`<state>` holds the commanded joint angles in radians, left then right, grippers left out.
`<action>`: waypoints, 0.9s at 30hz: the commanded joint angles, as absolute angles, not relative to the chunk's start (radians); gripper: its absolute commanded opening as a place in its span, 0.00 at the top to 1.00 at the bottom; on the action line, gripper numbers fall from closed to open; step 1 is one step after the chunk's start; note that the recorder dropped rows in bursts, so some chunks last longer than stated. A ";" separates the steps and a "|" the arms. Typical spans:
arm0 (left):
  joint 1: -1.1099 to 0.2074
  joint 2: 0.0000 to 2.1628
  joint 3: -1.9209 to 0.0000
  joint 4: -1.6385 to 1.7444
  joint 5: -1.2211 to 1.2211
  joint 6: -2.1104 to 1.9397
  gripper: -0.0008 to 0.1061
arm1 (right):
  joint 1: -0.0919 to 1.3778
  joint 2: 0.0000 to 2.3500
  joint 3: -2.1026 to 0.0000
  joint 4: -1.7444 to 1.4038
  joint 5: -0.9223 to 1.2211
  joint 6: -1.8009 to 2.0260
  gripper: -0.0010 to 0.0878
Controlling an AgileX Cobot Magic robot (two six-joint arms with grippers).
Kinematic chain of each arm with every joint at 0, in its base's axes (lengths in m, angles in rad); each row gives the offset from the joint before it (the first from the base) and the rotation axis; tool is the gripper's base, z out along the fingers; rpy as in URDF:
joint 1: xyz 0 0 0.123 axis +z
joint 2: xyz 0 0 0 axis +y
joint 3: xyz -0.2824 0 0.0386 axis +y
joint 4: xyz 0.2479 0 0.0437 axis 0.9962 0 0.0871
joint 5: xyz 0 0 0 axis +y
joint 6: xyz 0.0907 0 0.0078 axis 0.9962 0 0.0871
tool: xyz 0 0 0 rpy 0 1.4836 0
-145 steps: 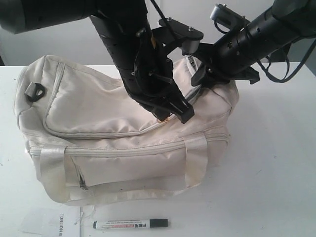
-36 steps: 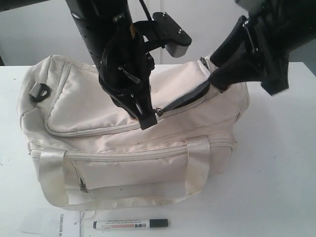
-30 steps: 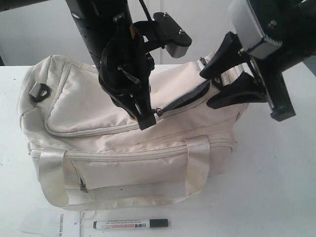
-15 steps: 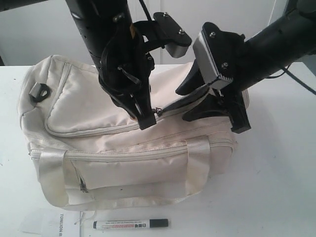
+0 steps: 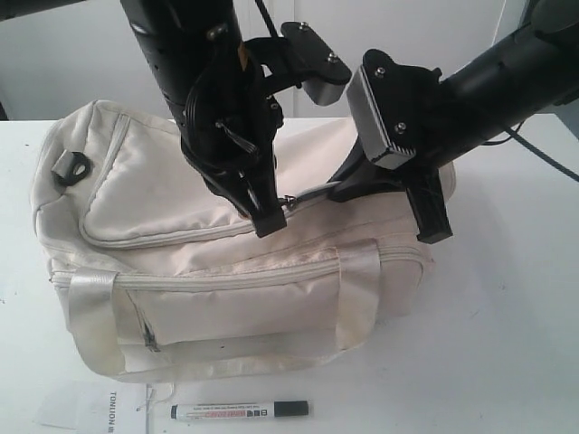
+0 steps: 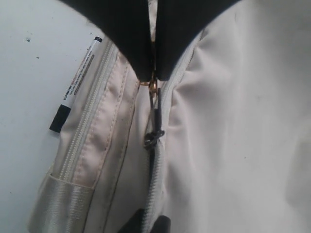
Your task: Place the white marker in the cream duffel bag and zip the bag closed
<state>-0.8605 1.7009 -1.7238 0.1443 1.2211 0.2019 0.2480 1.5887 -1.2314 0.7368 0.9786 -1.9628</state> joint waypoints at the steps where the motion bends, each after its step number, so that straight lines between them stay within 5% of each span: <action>1: -0.860 1.701 -1.724 0.144 1.221 0.202 0.99 | 0.248 1.588 -1.231 0.714 0.979 -1.947 0.99; 27: -0.859 1.699 -1.658 0.269 1.221 0.149 0.99 | 0.248 1.585 -1.231 0.669 0.982 -1.903 0.99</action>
<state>-0.8590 1.6990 -1.6579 0.2688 1.2211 0.1486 0.2480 1.5846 -1.2314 0.6691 0.9824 -1.9032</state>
